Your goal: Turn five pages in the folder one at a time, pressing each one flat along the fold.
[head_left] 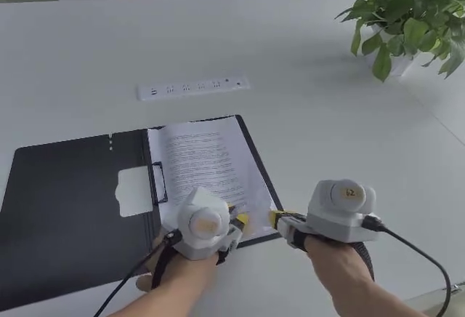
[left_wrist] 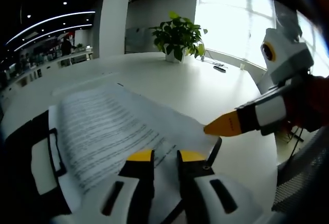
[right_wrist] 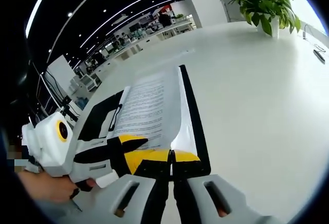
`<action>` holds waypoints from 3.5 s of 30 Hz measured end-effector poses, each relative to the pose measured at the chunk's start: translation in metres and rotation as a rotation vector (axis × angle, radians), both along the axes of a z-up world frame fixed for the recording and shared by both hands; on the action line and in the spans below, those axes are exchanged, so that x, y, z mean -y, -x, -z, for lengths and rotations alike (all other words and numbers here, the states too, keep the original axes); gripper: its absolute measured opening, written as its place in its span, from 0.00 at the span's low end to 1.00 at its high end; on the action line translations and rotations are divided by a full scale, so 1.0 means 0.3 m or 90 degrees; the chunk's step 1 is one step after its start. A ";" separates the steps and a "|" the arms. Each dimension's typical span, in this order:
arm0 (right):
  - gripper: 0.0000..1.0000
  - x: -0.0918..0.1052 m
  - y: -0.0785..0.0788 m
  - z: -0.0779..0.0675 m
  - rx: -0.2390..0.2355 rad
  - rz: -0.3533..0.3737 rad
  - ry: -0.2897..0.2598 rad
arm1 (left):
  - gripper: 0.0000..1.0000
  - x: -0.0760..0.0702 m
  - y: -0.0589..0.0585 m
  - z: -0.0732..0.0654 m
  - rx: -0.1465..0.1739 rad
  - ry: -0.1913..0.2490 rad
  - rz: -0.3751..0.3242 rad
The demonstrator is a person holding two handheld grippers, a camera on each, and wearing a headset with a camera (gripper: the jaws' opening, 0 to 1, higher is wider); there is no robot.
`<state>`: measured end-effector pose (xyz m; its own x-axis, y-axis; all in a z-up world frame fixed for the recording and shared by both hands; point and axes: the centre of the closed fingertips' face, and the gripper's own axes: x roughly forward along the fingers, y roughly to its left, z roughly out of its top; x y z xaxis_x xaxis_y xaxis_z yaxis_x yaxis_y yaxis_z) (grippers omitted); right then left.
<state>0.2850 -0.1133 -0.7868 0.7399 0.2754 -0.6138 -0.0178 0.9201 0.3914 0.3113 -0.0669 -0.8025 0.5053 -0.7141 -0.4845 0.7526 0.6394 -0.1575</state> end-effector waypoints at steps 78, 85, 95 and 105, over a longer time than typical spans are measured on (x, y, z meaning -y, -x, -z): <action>0.00 -1.017 0.003 -0.103 0.061 -0.294 -0.155 | 0.28 -1.124 0.267 -0.370 0.120 0.037 -0.286; 0.00 -1.058 0.010 -0.022 0.026 -0.313 -0.139 | 0.25 -1.117 0.278 -0.320 0.105 0.023 -0.272; 0.19 -1.062 0.075 -0.008 0.014 -0.339 -0.192 | 0.25 -1.063 0.220 -0.253 0.087 0.012 -0.245; 0.14 -0.799 -0.025 -0.092 0.060 -0.239 -0.200 | 0.25 -0.923 0.138 -0.136 0.053 -0.005 -0.195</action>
